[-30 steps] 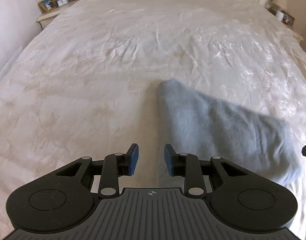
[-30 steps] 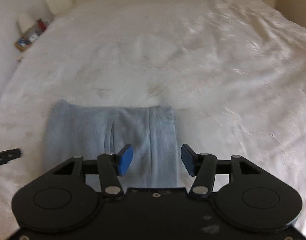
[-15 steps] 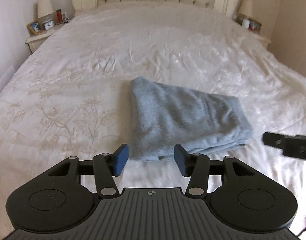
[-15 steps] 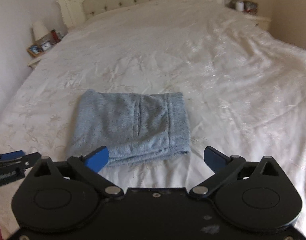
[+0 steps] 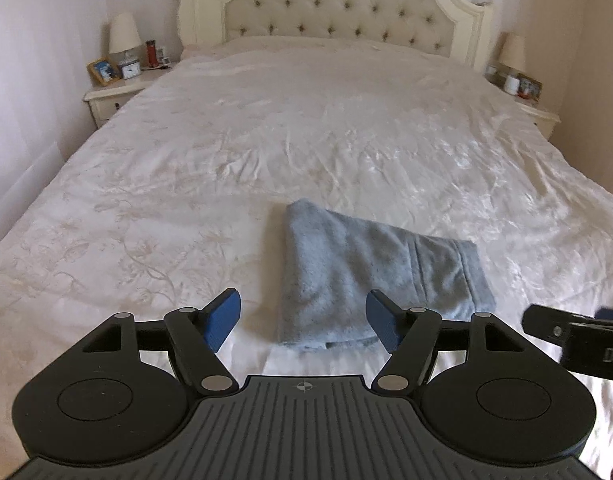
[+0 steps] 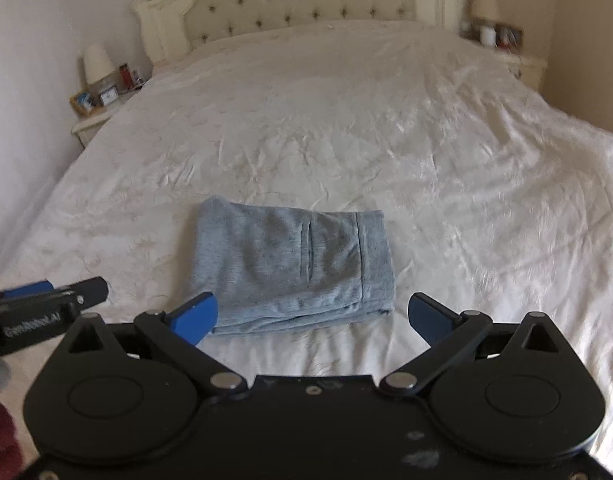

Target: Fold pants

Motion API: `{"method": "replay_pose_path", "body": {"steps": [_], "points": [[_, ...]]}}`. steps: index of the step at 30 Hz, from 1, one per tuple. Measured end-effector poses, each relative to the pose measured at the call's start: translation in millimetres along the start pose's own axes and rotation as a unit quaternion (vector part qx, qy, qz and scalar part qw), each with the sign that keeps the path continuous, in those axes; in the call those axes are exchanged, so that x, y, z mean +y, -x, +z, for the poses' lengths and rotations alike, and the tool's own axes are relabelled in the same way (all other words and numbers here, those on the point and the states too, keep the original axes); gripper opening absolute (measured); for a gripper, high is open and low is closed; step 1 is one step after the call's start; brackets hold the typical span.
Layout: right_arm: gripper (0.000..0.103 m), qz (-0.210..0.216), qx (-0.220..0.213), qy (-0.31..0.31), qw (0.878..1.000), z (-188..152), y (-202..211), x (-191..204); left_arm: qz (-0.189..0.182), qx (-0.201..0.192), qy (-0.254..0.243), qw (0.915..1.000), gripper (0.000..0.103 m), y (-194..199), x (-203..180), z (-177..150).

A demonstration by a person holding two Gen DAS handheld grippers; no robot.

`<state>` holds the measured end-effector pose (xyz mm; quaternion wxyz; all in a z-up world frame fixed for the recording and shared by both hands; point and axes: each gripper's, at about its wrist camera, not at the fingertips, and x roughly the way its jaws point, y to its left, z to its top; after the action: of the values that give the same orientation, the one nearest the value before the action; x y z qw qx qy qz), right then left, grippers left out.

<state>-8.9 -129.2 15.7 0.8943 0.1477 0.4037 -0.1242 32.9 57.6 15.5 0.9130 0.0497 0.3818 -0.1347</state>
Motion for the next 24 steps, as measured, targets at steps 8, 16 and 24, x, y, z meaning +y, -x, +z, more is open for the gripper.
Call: {"method": "replay_pose_path", "body": {"steps": [8, 16, 24], "points": [[0.103, -0.018, -0.002, -0.047, 0.999, -9.7, 13.9, -3.3, 0.016, 0.011, 0.022, 0.9996, 0.068, 4.8, 8.8, -3.9], [0.103, -0.032, 0.020, -0.037, 0.999, -16.3, 10.4, 1.8, 0.028, 0.037, -0.028, 0.9985, 0.068, 5.9, 1.7, -9.9], [0.103, -0.019, 0.027, -0.035, 0.999, -14.1, 9.8, 3.2, 0.031, 0.050, -0.026, 0.9979, 0.068, 6.8, -3.4, -10.3]]}}
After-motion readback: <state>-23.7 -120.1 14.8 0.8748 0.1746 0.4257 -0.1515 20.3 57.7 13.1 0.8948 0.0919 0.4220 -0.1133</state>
